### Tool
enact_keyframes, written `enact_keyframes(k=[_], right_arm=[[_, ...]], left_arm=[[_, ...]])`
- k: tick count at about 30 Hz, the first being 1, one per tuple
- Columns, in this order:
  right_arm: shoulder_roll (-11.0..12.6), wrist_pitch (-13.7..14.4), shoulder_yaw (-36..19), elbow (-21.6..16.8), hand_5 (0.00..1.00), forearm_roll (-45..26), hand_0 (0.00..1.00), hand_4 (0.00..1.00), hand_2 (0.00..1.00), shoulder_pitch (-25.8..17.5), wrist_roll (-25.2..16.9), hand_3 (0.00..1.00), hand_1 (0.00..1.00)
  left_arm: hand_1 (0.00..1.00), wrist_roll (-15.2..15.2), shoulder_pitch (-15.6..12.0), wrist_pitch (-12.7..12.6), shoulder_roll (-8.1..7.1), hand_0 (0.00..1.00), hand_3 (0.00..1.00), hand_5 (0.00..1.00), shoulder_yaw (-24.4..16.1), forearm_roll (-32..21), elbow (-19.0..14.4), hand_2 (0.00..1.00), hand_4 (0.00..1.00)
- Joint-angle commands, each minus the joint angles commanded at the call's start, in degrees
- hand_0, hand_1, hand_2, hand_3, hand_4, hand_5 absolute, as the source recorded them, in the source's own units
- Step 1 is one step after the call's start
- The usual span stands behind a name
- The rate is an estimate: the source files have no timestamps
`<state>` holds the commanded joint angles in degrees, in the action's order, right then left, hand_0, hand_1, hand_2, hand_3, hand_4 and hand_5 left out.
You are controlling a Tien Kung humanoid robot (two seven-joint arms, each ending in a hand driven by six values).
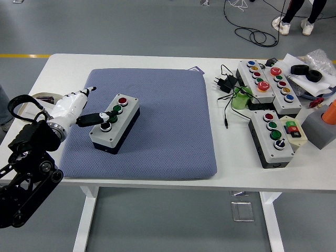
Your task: Pick up the button,place it on the desk,press the button,press the button
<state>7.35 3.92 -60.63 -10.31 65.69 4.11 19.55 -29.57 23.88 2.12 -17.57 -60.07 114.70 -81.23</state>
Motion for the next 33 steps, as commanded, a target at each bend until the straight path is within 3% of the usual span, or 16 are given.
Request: enact_keyframes(k=[12,28,29,33], right_arm=[[0.06,0.05,-0.22,0.00,0.244,0.21,0.678,0.378,0.736,0.39,-0.05,0.607,0.673],[0.32,0.16,-0.69,0.00,0.244,0.86,0.678,0.379,0.735,0.13,0.02,0.607,0.670],[0.33,0.16,-0.67,0.00,0.243,0.85,0.676,0.380,0.733,0.11,0.01,0.607,0.670],[0.32,0.16,-0.68,0.00,0.243,0.96,0.676,0.380,0.733,0.05,0.07,0.607,0.670]], left_arm=[[0.998,-3.56,1.25,1.68,2.74,0.998,0.998,0.856,1.33,0.92,1.41,0.998,0.998],[0.998,-6.45,2.27,2.98,8.30,0.977,0.998,0.852,1.44,4.29,5.50,0.998,0.998],[0.998,-6.61,2.32,2.70,8.55,0.930,0.998,0.812,1.42,4.75,5.90,0.998,0.998],[0.998,-7.41,2.29,-0.54,9.58,0.930,0.998,0.812,1.39,7.17,7.00,0.998,0.998]])
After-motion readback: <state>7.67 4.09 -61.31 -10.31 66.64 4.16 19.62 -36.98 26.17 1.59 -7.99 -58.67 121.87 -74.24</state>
